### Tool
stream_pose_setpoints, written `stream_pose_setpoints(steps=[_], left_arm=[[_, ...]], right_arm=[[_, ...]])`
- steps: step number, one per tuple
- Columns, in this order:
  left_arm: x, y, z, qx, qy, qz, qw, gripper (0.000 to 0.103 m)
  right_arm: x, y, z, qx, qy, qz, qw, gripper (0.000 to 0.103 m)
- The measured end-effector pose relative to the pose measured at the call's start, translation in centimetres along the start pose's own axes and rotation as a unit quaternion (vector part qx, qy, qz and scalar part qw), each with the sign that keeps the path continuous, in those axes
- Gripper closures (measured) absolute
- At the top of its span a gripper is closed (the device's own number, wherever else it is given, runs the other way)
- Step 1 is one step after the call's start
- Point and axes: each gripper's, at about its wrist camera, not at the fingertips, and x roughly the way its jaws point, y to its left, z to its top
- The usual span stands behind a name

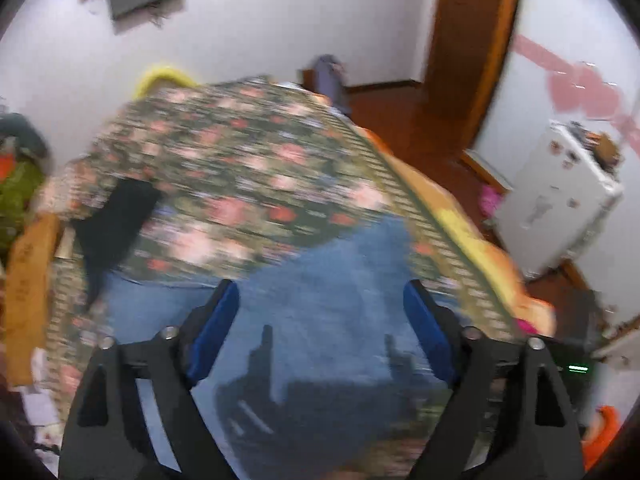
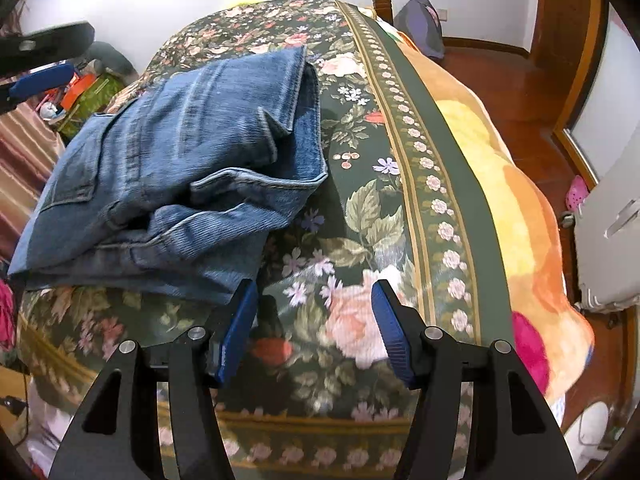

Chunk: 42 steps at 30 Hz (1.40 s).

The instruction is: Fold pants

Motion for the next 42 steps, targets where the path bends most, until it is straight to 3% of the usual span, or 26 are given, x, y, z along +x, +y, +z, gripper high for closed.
stream_pose_setpoints(steps=[4, 9, 15, 18, 20, 24, 28, 33, 42], left_arm=[[2.7, 6.6, 1.3, -0.020, 0.027, 0.078, 0.9964, 0.017], [7.4, 14.4, 1.4, -0.055, 0.080, 0.133, 0.9863, 0.017], [13.3, 18.6, -0.6, -0.051, 0.142, 0.135, 0.9793, 0.017], [14.5, 19.2, -2.2, -0.032, 0.149, 0.113, 0.9819, 0.016], [14.0, 19.5, -3.1, -0.025, 0.132, 0.092, 0.9866, 0.015], [12.6, 20.6, -5.0, -0.006, 0.119, 0.078, 0.9898, 0.015], [10.2, 23.0, -7.6, -0.034, 0.116, 0.071, 0.9902, 0.015], [6.1, 24.2, -11.7, -0.072, 0.106, 0.060, 0.9900, 0.015], [1.0, 18.2, -15.2, -0.055, 0.084, 0.059, 0.9932, 0.023]], right_arm=[[-0.8, 0.4, -0.6, 0.007, 0.000, 0.015, 1.000, 0.047], [-1.0, 2.2, -1.1, -0.007, 0.005, 0.022, 1.000, 0.047], [0.1, 4.6, -0.2, -0.005, 0.018, 0.073, 0.997, 0.047], [1.0, 5.5, 1.0, -0.001, 0.024, 0.090, 0.996, 0.047], [1.8, 6.3, 1.9, -0.005, 0.028, 0.093, 0.995, 0.047], [2.5, 8.6, 3.6, -0.048, 0.017, 0.054, 0.997, 0.045], [4.4, 9.6, 6.4, -0.062, 0.018, 0.046, 0.997, 0.052], [6.3, 10.1, 9.6, -0.058, -0.008, 0.035, 0.998, 0.052], [3.4, 8.8, 9.6, -0.076, -0.023, -0.012, 0.997, 0.052]])
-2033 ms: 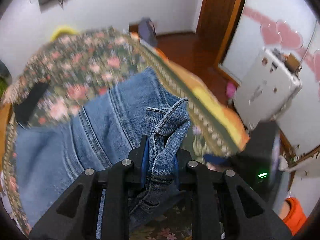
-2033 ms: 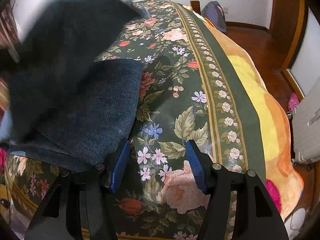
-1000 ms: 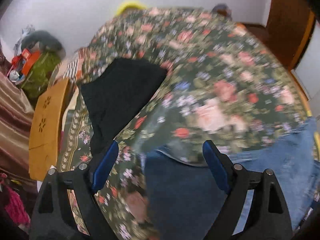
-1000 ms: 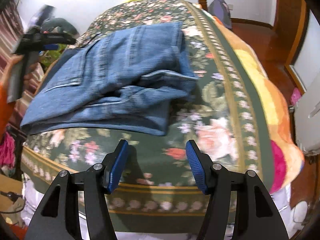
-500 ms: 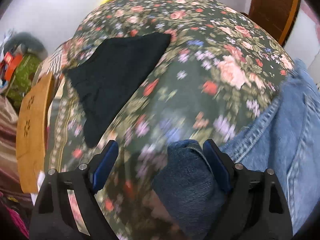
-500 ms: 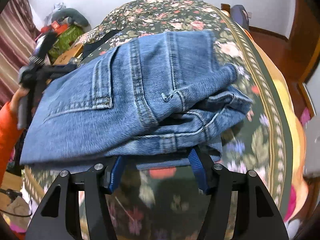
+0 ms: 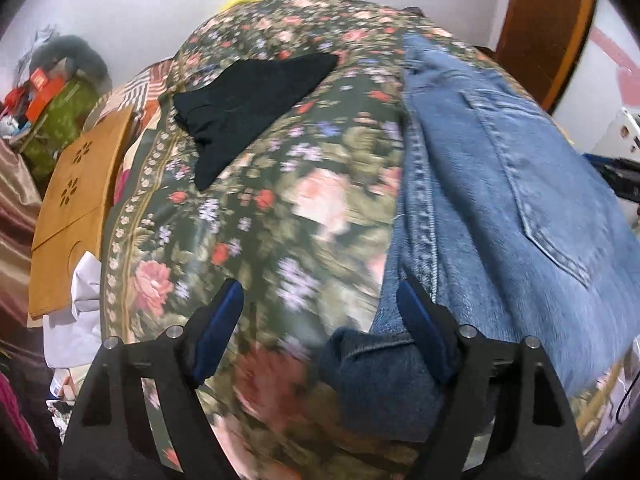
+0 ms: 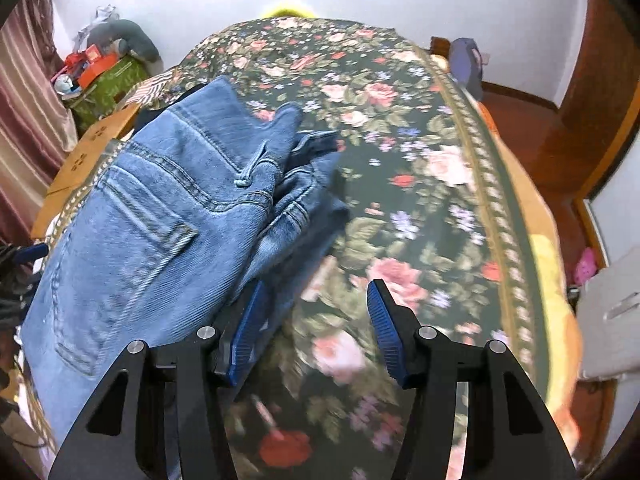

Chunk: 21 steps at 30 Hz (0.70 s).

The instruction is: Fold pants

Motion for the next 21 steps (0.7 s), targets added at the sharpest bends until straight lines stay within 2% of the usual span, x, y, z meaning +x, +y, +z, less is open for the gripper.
stream_pose_setpoints(steps=[3, 6, 8, 14, 21], left_arm=[[-0.9, -1.6, -0.2, 0.002, -0.005, 0.000, 1.0000, 0.023], [-2.0, -2.3, 0.7, 0.016, -0.016, 0.030, 0.9993, 0.023], [-3.0, -2.1, 2.0, 0.009, -0.026, 0.035, 0.9990, 0.023], [-5.1, -2.8, 7.6, 0.001, -0.079, 0.009, 0.9969, 0.019], [-2.4, -6.3, 13.4, 0.039, -0.094, -0.022, 0.9946, 0.019]], right_arm=[[-2.0, -0.8, -0.7, 0.007, -0.010, 0.006, 1.000, 0.052], [-3.9, -0.9, -1.2, 0.004, -0.021, 0.013, 1.000, 0.052], [-4.9, -0.7, -1.2, -0.004, -0.030, 0.018, 0.999, 0.052], [-4.8, 0.5, 0.0, -0.026, -0.047, 0.038, 0.998, 0.052], [-1.1, 0.5, 3.7, -0.016, -0.045, 0.068, 0.997, 0.052]])
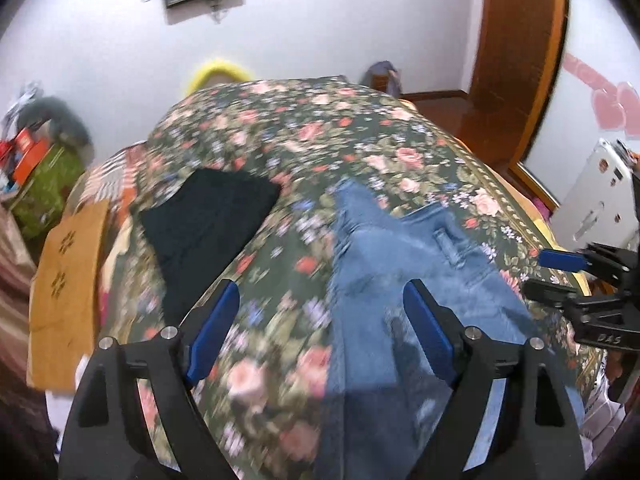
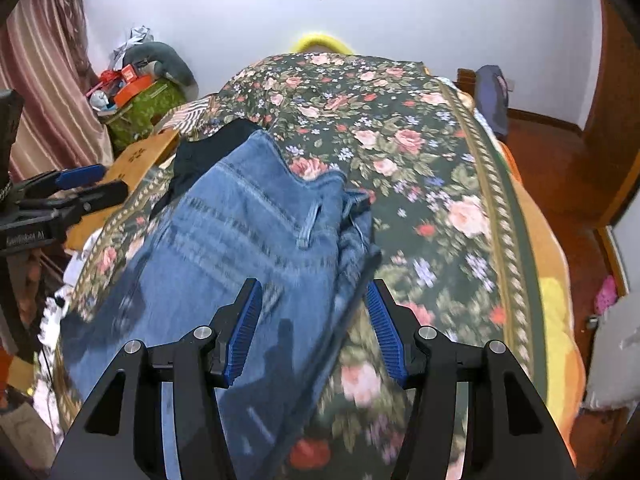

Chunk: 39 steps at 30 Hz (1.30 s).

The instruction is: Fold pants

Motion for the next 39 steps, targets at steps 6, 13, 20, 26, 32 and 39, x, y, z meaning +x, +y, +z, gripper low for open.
stream_pose_setpoints(steps=[6, 13, 20, 26, 32, 39], left_arm=[[4.8, -2.5, 2.3, 0.051, 0.012, -0.012, 0.9986, 0.020], [9.6, -3.1, 1.4, 0.065, 0.083, -0.034, 0.9939, 0.041], [9.7, -2.3, 1.3, 0.045, 0.085, -0.037, 0.9947, 0.041], [11.7, -1.5, 0.5, 0.024, 0.105, -0.040, 0.9934, 0.040], [9.7, -0.3, 1.5, 0.003, 0.102, -0.052, 0.9934, 0.053], [2.2, -1.2, 0.5, 0.024, 0.049, -0.058, 0.9968, 0.056]], right_arm=[[4.9, -1.3, 2.6, 0.017, 0.023, 0.023, 0.999, 0.069], [8.4, -1.9, 2.8, 0.016, 0.044, 0.035, 0.998, 0.086], [5.1, -1.6, 2.5, -0.015, -0.035, -0.005, 0.999, 0.093], [9.2, -1.9, 1.7, -0.021, 0.018, -0.026, 0.999, 0.094], [6.8, -2.0, 3.2, -0.010, 0.045, -0.017, 0.999, 0.089], [-0.1, 1.5, 2.1, -0.038, 0.014, 0.034, 0.999, 0.068]])
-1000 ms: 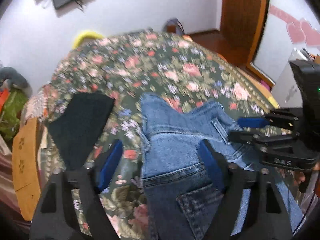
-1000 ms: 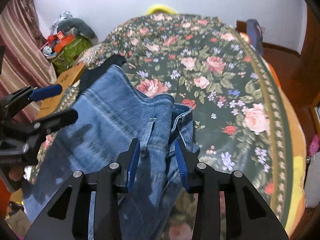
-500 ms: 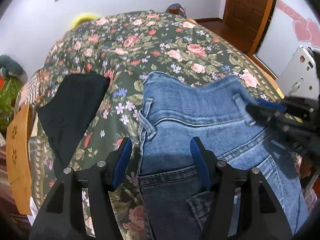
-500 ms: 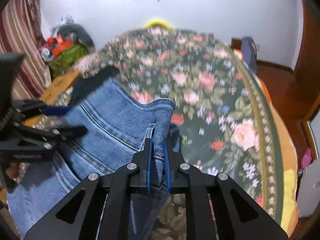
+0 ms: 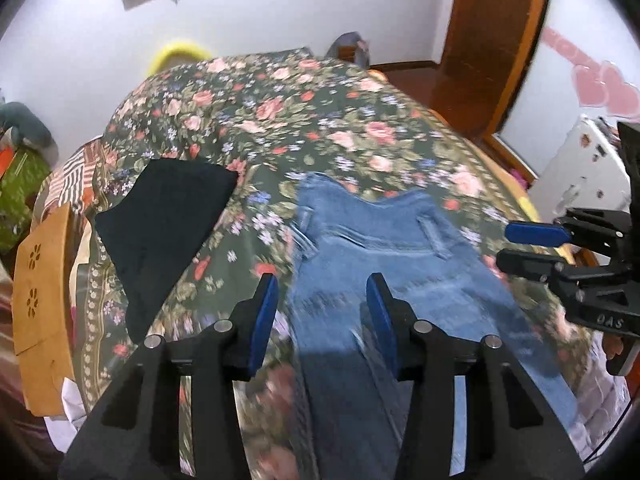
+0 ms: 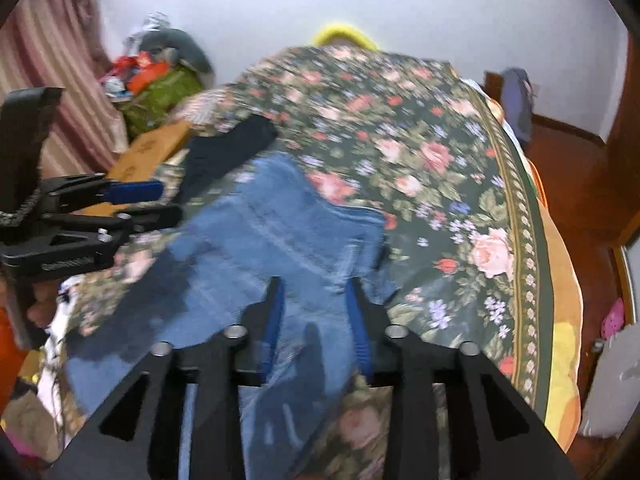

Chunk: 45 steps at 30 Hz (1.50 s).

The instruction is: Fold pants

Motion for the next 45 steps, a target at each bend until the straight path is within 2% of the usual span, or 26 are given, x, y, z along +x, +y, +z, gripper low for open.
stream_pose_setpoints(steps=[4, 7, 8, 11, 14, 17, 18, 19, 22, 25, 28, 32, 34, 37, 43, 45], left_arm=[[-0.5, -2.2, -3.5, 0.029, 0.018, -0.002, 0.9994, 0.056], [1.3, -2.9, -6.6, 0.039, 0.049, 0.026, 0.9977, 0.055], [1.4, -2.9, -7.5, 0.040, 0.044, 0.029, 0.9978, 0.055], [0.4, -2.8, -9.3, 0.042, 0.014, 0.029, 0.9986, 0.054], [-0.5, -2.1, -10.5, 0.018, 0.016, 0.014, 0.9996, 0.054], [-1.2, -1.9, -11.9, 0.026, 0.020, 0.021, 0.9992, 0.055], [-1.6, -1.9, -12.5, 0.028, 0.019, 0.018, 0.9992, 0.055], [-1.9, -1.8, -13.0, 0.030, 0.017, 0.017, 0.9993, 0.055], [-2.9, -2.1, -14.0, 0.043, 0.014, 0.022, 0.9988, 0.055], [-3.9, -1.9, -13.6, 0.042, 0.013, 0.036, 0.9984, 0.051], [-4.3, -0.8, -12.1, 0.025, 0.009, 0.049, 0.9984, 0.049], [-4.1, 1.0, -9.0, -0.009, 0.003, 0.044, 0.9990, 0.036], [-3.5, 1.5, -7.5, -0.020, 0.005, 0.035, 0.9992, 0.032], [-1.5, 1.8, -5.4, -0.029, 0.022, 0.015, 0.9992, 0.029], [4.1, 2.4, -4.2, -0.035, 0.088, -0.021, 0.9953, 0.022], [5.3, 3.3, -3.9, -0.053, 0.093, -0.048, 0.9931, 0.011]], right_arm=[[-0.3, 3.1, -2.0, -0.022, 0.010, 0.025, 0.999, 0.067], [2.0, 4.2, -4.4, -0.032, 0.060, 0.023, 0.997, 0.067], [3.1, 4.4, -5.4, -0.033, 0.083, 0.022, 0.996, 0.066], [3.0, 4.2, -7.2, -0.029, 0.069, 0.018, 0.997, 0.066], [1.8, 3.0, -7.8, 0.004, 0.078, 0.036, 0.996, 0.066], [1.0, 2.6, -9.1, -0.004, 0.081, 0.013, 0.997, 0.066], [0.6, 2.3, -9.7, -0.006, 0.082, 0.010, 0.997, 0.064], [0.3, 2.1, -10.2, 0.002, 0.083, 0.011, 0.997, 0.057], [-0.7, 0.8, -10.8, 0.038, 0.077, 0.026, 0.996, 0.052], [-1.4, 0.7, -10.6, 0.051, 0.071, 0.030, 0.996, 0.051], [-2.3, 1.0, -9.5, 0.034, 0.050, 0.000, 0.998, 0.050], [-3.3, 0.5, -7.6, 0.037, 0.020, -0.003, 0.999, 0.049], [-3.3, 0.0, -6.8, 0.045, 0.008, -0.006, 0.999, 0.036], [-2.6, -0.8, -5.9, 0.055, -0.004, -0.006, 0.998, 0.030], [1.4, -2.7, -6.1, 0.094, 0.031, 0.022, 0.995, 0.030], [2.9, -3.4, -6.5, 0.100, 0.048, 0.022, 0.994, 0.030]])
